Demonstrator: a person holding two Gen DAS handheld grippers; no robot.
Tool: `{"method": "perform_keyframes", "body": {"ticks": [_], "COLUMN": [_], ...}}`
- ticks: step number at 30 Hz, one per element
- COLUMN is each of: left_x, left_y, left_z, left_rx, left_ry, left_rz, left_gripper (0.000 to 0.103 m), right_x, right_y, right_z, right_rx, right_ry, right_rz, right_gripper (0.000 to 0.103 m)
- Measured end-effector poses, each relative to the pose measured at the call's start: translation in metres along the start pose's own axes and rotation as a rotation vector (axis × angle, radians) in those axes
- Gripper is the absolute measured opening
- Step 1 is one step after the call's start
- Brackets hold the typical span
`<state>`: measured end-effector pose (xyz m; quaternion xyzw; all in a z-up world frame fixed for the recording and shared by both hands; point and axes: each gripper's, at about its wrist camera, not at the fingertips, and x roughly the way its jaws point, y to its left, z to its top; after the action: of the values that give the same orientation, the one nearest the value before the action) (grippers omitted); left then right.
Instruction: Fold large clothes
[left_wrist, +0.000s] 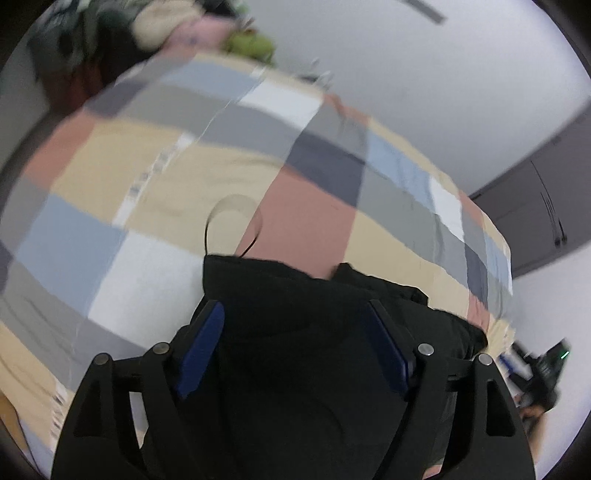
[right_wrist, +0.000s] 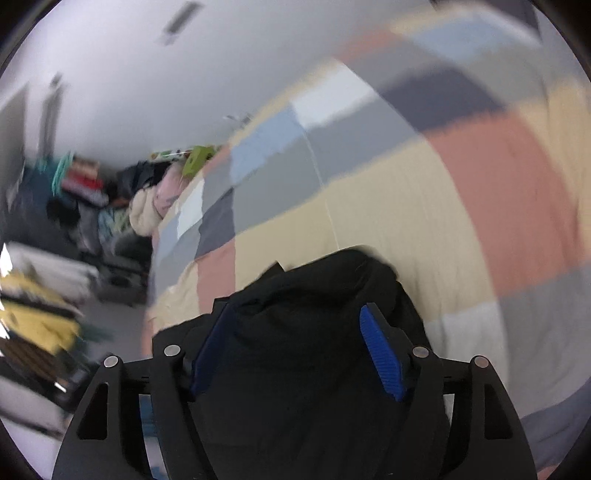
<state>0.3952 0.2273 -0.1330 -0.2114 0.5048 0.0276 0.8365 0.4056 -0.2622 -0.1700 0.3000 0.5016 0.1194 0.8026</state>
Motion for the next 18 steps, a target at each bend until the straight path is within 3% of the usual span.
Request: {"method": "perform_keyframes", "body": {"ticks": [4, 7, 12, 18], "left_x": [-0.008, 0.001, 0.032, 0.083], "left_y": [-0.027, -0.042, -0.056, -0.053], "left_z": [-0.022, -0.038, -0.06, -0.079], "left_rx": [0.136, 0.208, 0.307, 0.369], "left_ry": [-0.084, -0.113, -0.102, -0.037], "left_rz": [0.013, 0.01, 0.022, 0.082], "left_gripper": [0.079, 0.079, 0.079, 0.079], "right_x": [-0.003, 0.015, 0.064, 0.121], "right_y": [0.062, 0.093, 0.129, 0.13], "right_z": [-0.03, -0.06, -0.108, -0.142], "right_rx": [-0.235, -0.335, -0.488, -0.555], "right_ry": [-0.041, -0.037, -0.018, 0.01], "right_rz": [-0.027, -0.016, -0.028, -0.055], "right_gripper": [0.074, 0.074, 0.074, 0.076]}}
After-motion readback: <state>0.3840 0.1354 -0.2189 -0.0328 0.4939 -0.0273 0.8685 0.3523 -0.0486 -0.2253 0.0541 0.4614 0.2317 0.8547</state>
